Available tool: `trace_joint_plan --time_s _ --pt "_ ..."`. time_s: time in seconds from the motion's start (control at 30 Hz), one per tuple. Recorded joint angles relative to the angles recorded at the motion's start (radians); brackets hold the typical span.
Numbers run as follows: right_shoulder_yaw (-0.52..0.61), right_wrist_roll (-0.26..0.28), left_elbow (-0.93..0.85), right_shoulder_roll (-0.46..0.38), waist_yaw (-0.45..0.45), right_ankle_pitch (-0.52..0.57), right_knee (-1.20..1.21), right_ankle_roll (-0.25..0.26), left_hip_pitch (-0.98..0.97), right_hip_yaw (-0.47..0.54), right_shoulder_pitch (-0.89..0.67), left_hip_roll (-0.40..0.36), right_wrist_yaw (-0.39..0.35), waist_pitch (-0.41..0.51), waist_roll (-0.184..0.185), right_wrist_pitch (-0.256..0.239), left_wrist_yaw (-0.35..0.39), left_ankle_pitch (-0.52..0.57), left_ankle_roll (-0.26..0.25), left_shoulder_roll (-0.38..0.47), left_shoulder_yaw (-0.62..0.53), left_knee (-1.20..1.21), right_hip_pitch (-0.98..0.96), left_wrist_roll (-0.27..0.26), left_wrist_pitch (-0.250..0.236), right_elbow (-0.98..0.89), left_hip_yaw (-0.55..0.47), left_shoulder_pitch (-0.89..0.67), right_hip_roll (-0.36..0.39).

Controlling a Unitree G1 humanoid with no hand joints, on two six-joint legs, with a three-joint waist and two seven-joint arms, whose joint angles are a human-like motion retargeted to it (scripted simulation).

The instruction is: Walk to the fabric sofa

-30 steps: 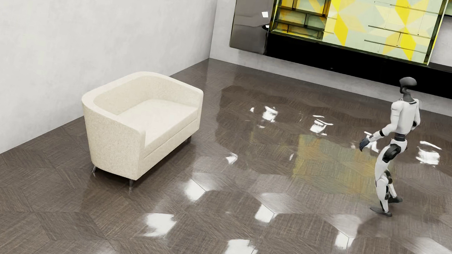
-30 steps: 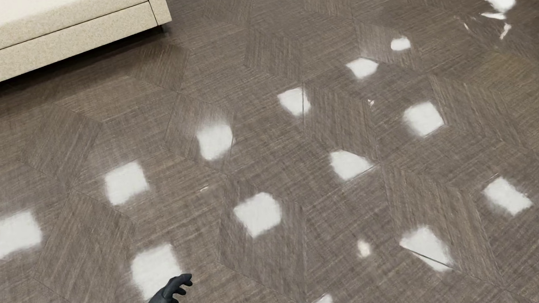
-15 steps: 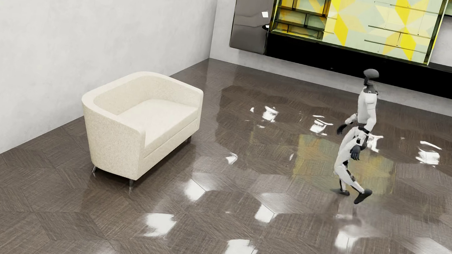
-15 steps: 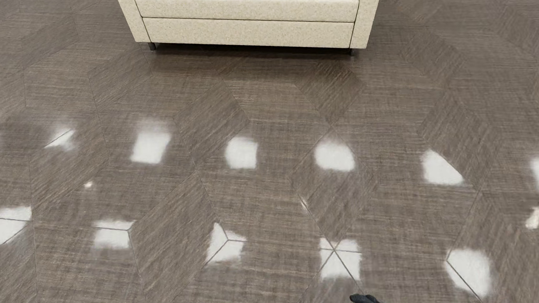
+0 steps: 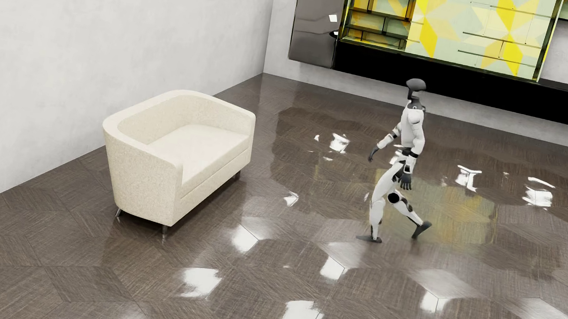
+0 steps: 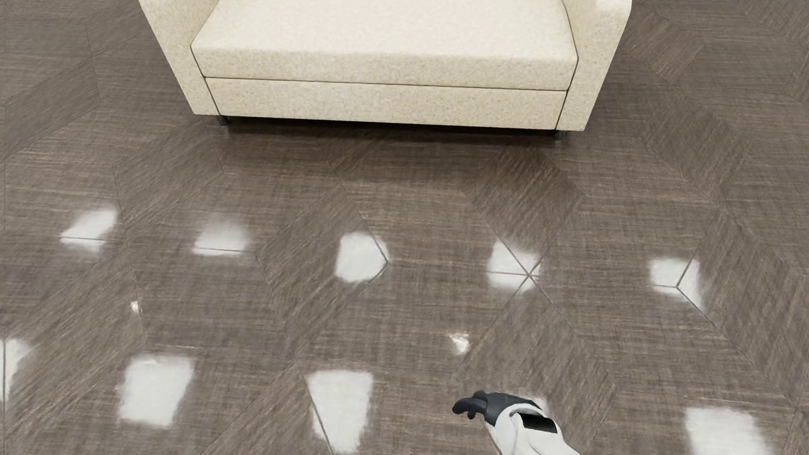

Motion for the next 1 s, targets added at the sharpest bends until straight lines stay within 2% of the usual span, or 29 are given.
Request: trace_joint_plan --time_s 0.03,0.07,0.1,0.13,0.17,0.2,0.27,0.3,0.33,0.37,0.4,0.43,0.47,0.5,0.53,0.57,0.6,0.63,0.67,0.7,0.73,0.77,0.8,0.87,0.9,0.97,1.0 --pt "0.071 -0.027 -0.026 -0.012 -0.004 -0.016 0.120 -0.009 0.048 -0.009 -0.005 -0.015 0.078 0.008 -0.013 -0.008 0.030 -0.026 0.005 0.006 0.017 -0.013 -0.073 -0.006 -0.026 0.048 0.024 -0.014 -0.065" --pt "0.094 -0.026 -0.040 -0.027 -0.015 -0.047 0.198 -0.048 0.089 -0.029 0.015 -0.032 0.108 0.015 -0.028 -0.014 0.084 -0.050 0.006 0.021 0.040 -0.023 -0.141 -0.020 -0.038 0.066 0.035 -0.046 -0.126" --pt "0.076 -0.002 -0.039 -0.044 -0.032 -0.061 0.235 -0.087 0.120 -0.056 0.058 -0.048 0.095 0.020 -0.043 -0.013 0.144 -0.072 0.003 0.047 0.050 -0.026 -0.206 -0.022 -0.044 0.066 0.032 -0.090 -0.172" --pt "0.027 0.042 -0.024 -0.060 -0.054 -0.078 0.223 -0.130 0.147 -0.091 0.119 -0.063 0.052 0.023 -0.054 -0.010 0.185 -0.089 0.001 0.082 0.042 -0.033 -0.260 -0.003 -0.034 0.052 0.018 -0.143 -0.198" --pt "-0.017 0.078 -0.009 -0.082 -0.077 -0.102 0.176 -0.171 0.168 -0.120 0.183 -0.075 0.010 0.024 -0.062 -0.013 0.196 -0.107 -0.001 0.113 0.035 -0.034 -0.311 0.009 -0.024 0.033 0.000 -0.197 -0.193" --pt "-0.053 0.098 -0.006 -0.112 -0.099 -0.122 0.102 -0.192 0.184 -0.139 0.245 -0.083 -0.022 0.023 -0.067 -0.023 0.185 -0.128 -0.003 0.140 0.021 -0.028 -0.357 0.018 -0.014 0.010 -0.020 -0.254 -0.166" --pt "-0.110 0.106 -0.011 -0.178 -0.136 -0.120 -0.126 -0.196 0.215 -0.141 0.362 -0.103 -0.060 0.019 -0.071 -0.021 0.171 -0.177 -0.006 0.181 0.012 -0.016 -0.424 0.020 -0.060 -0.032 -0.058 -0.341 -0.082" --pt "-0.144 0.111 -0.030 -0.196 -0.149 -0.097 -0.299 -0.191 0.235 -0.145 0.412 -0.111 -0.072 0.013 -0.072 -0.015 0.172 -0.200 -0.005 0.196 0.001 -0.023 -0.432 0.023 -0.088 -0.038 -0.075 -0.378 -0.042" --pt "-0.182 0.121 -0.050 -0.185 -0.158 -0.067 -0.502 -0.158 0.255 -0.143 0.446 -0.122 -0.080 0.005 -0.073 0.016 0.175 -0.224 -0.009 0.207 -0.022 -0.033 -0.421 0.025 -0.108 -0.032 -0.093 -0.416 -0.003" --pt "-0.219 0.131 -0.074 -0.175 -0.163 0.009 -0.701 -0.108 0.276 -0.150 0.482 -0.132 -0.082 -0.005 -0.073 0.040 0.180 -0.247 -0.014 0.215 -0.043 -0.042 -0.392 0.025 -0.130 -0.021 -0.109 -0.445 0.023" --pt "-0.248 0.138 -0.104 -0.160 -0.165 0.090 -0.807 -0.164 0.302 -0.183 0.514 -0.137 -0.072 -0.016 -0.073 0.058 0.197 -0.264 -0.021 0.215 -0.051 -0.052 -0.357 0.014 -0.145 -0.005 -0.119 -0.463 0.030" --pt "-0.266 0.142 -0.131 -0.144 -0.166 0.071 -0.800 -0.296 0.316 -0.210 0.539 -0.136 -0.056 -0.025 -0.070 0.068 0.206 -0.279 -0.031 0.211 -0.056 -0.031 -0.343 -0.002 -0.160 0.014 -0.129 -0.471 0.028" --pt "-0.273 0.144 -0.158 -0.121 -0.165 0.052 -0.779 -0.325 0.321 -0.229 0.550 -0.119 -0.034 -0.030 -0.063 0.074 0.217 -0.284 -0.044 0.206 -0.052 0.021 -0.324 -0.023 -0.171 0.040 -0.128 -0.467 0.035" --pt "-0.277 0.141 -0.180 -0.100 -0.165 0.011 -0.738 -0.304 0.297 -0.226 0.542 -0.096 -0.015 -0.030 -0.049 0.083 0.238 -0.246 -0.046 0.190 -0.040 0.129 -0.313 -0.046 -0.178 0.070 -0.121 -0.448 0.043" --pt "-0.270 0.127 -0.190 -0.081 -0.165 -0.036 -0.691 -0.291 0.253 -0.227 0.528 -0.067 0.007 -0.029 -0.036 0.095 0.252 -0.160 -0.079 0.170 -0.035 0.273 -0.296 -0.060 -0.181 0.098 -0.118 -0.414 0.051" --pt "-0.254 0.107 -0.184 -0.061 -0.163 -0.081 -0.654 -0.287 0.192 -0.239 0.514 -0.045 0.042 -0.029 -0.024 0.091 0.237 -0.040 -0.182 0.160 -0.047 0.432 -0.273 -0.063 -0.176 0.109 -0.147 -0.382 0.057" --pt "-0.245 0.088 -0.163 -0.044 -0.163 -0.125 -0.622 -0.282 0.128 -0.256 0.503 -0.039 0.067 -0.027 -0.013 0.078 0.181 0.060 -0.277 0.171 -0.091 0.588 -0.245 -0.029 -0.169 0.098 -0.191 -0.361 0.058" --pt "-0.254 0.076 -0.135 -0.028 -0.164 -0.165 -0.599 -0.275 0.061 -0.274 0.489 -0.046 0.061 -0.024 0.002 0.056 0.096 0.120 -0.323 0.192 -0.138 0.734 -0.213 0.012 -0.160 0.074 -0.244 -0.352 0.061" --pt "-0.282 0.078 -0.102 -0.006 -0.168 -0.199 -0.580 -0.264 0.003 -0.288 0.468 -0.036 0.018 -0.021 0.018 0.046 0.022 0.122 -0.334 0.208 -0.164 0.848 -0.181 0.046 -0.141 0.055 -0.270 -0.342 0.065" --pt "-0.318 0.086 -0.065 0.018 -0.171 -0.226 -0.573 -0.252 -0.051 -0.292 0.434 0.019 -0.049 -0.018 0.034 0.042 0.002 0.089 -0.328 0.206 -0.150 0.909 -0.148 0.058 -0.105 0.047 -0.264 -0.324 0.070" --pt "-0.335 0.087 -0.027 0.040 -0.169 -0.247 -0.574 -0.238 -0.095 -0.285 0.389 0.082 -0.102 -0.017 0.049 0.044 0.023 0.083 -0.294 0.193 -0.113 0.915 -0.113 0.054 -0.060 0.051 -0.248 -0.298 0.076" --pt "-0.328 0.067 0.021 0.052 -0.163 -0.263 -0.583 -0.224 -0.129 -0.271 0.341 0.137 -0.123 -0.017 0.062 0.045 0.063 0.044 -0.271 0.172 -0.076 0.869 -0.082 0.043 -0.024 0.058 -0.236 -0.273 0.085" --pt "-0.302 0.041 0.048 0.060 -0.154 -0.279 -0.589 -0.209 -0.150 -0.250 0.282 0.182 -0.115 -0.019 0.075 0.031 0.080 -0.002 -0.259 0.170 -0.038 0.775 -0.057 0.029 0.001 0.063 -0.225 -0.241 0.093" --pt "-0.251 0.002 0.073 0.067 -0.130 -0.309 -0.598 -0.175 -0.150 -0.193 0.176 0.242 -0.092 -0.026 0.097 -0.028 0.055 -0.031 -0.231 0.179 0.010 0.457 -0.022 0.012 0.015 0.037 -0.214 -0.174 0.106" --pt "-0.232 -0.008 0.065 0.065 -0.119 -0.312 -0.625 -0.160 -0.109 -0.154 0.132 0.259 -0.087 -0.033 0.106 -0.061 0.057 0.000 -0.210 0.168 0.041 0.255 -0.004 -0.003 0.013 0.016 -0.186 -0.135 0.103" --pt "-0.201 -0.025 0.038 0.066 -0.103 -0.342 -0.605 -0.124 -0.053 -0.083 0.064 0.289 -0.105 -0.041 0.126 -0.102 0.097 -0.124 -0.188 0.138 0.103 0.228 0.000 -0.036 0.012 -0.024 -0.122 -0.056 0.103" --pt "-0.202 -0.029 0.041 0.059 -0.096 -0.350 -0.590 -0.107 -0.033 -0.059 0.050 0.283 -0.121 -0.041 0.132 -0.106 0.111 -0.139 -0.162 0.119 0.105 0.231 -0.001 -0.039 0.011 -0.046 -0.082 -0.038 0.084"
